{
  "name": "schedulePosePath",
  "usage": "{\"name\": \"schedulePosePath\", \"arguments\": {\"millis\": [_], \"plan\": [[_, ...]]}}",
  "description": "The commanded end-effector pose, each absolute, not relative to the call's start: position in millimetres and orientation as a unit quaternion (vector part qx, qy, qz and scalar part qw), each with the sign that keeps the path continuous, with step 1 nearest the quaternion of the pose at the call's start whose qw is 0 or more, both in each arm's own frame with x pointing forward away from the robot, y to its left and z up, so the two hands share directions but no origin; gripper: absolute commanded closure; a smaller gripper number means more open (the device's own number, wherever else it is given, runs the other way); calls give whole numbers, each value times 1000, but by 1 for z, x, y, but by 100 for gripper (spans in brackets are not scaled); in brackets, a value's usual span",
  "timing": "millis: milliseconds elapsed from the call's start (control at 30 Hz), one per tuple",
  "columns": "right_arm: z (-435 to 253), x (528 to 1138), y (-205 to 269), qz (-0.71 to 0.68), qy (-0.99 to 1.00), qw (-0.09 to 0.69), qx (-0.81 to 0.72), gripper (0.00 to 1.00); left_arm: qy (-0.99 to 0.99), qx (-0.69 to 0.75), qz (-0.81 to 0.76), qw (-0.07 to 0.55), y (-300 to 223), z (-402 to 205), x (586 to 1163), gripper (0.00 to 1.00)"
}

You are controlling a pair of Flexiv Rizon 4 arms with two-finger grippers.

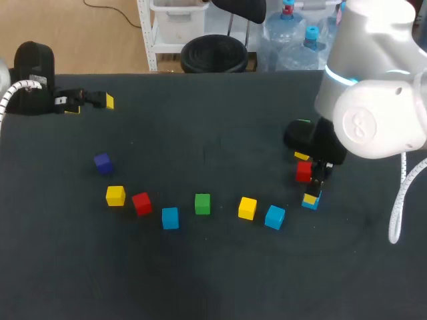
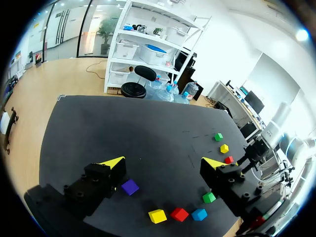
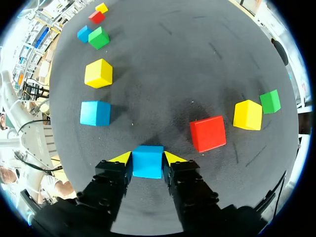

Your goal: Place the blue cubes, place green cubes on the blue cubes, place the yellow cubes on the green cubes, then place the red cubes on the yellow cubes, and place purple cube on the red cubes.

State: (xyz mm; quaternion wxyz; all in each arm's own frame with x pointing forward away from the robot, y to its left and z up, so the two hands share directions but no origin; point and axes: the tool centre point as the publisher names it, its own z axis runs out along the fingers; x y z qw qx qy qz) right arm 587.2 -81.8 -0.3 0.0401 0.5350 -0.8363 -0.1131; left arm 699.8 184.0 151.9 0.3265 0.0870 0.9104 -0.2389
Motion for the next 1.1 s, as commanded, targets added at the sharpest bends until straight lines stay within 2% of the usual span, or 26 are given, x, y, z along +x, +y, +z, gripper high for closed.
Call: {"name": "schedulePosePath", "arguments": {"millis": [33,533,1100], "plan": [[0,588,-82,-110,-837,39,535,100,909,88,-242,329,185,151,699,0],[45,612,-76,-50,-808,-6,587,100,909,88,-242,329,185,151,699,0],[59,653,-39,-46,-726,-55,684,100,909,88,-242,329,185,151,699,0]]}}
